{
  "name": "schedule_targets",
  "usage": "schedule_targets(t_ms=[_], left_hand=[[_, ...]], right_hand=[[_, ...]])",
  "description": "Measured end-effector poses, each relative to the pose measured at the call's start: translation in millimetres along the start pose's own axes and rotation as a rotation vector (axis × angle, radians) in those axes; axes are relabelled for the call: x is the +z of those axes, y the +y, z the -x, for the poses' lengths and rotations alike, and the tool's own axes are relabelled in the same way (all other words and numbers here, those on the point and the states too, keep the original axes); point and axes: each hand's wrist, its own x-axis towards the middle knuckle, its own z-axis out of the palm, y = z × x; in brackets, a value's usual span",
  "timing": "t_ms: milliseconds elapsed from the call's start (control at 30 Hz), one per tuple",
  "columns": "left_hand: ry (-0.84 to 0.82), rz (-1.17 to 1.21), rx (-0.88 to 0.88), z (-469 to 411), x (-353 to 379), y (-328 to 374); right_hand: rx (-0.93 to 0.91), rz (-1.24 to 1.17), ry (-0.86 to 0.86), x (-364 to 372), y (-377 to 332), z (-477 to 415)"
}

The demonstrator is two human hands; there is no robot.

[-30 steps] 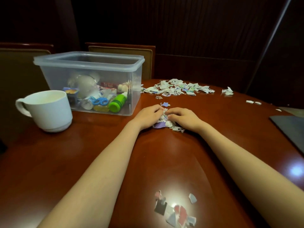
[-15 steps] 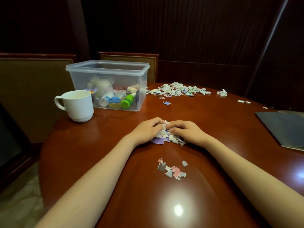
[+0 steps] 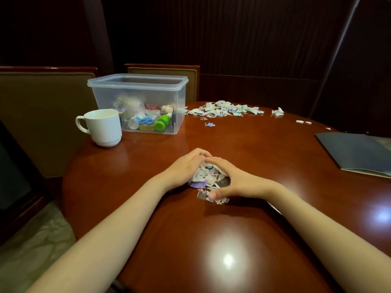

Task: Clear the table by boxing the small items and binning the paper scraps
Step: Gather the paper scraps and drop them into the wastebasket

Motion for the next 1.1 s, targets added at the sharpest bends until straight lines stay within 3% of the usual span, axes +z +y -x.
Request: schedule_targets(t_ms=[100, 300, 500, 733, 800, 933, 1000, 1100], left_hand=[[0.019, 0.007, 0.012, 0.3, 1.5, 0.8], [0.051, 0.116, -0.006, 2.4, 8.3, 10.1], [-0.170, 0.325, -0.117, 5.7, -8.6, 13.2], [-0.482, -0.206, -0.143, 16.7, -36.9, 8.6], [-0.503, -0.213, -0.157, 17.1, -47.3, 5.7], [-0.463, -0.196, -0.164, 19.6, -61.4, -5.0], [-0.429, -0.206, -0.163, 18.9, -57.8, -6.0], [-0.372, -0.233, -0.145, 16.4, -46.4, -2.1]], right_hand=[[0.016, 0.127, -0.042, 5.1, 0.5, 3.3], [-0.055, 0.189, 0.252, 20.3, 4.6, -8.1], [-0.014, 0.146, 0.325, 18.8, 7.9, -9.1], [0.070, -0.205, 0.525, 6.4, 7.8, -16.9], [0.082, -0.226, 0.412, -1.0, 8.9, -13.4], [0.154, -0.070, -0.038, -18.5, 7.3, 4.8], [0.186, 0.072, -0.122, -19.8, 6.6, 10.2], [0.191, 0.247, -0.085, -11.4, 4.9, 6.3]])
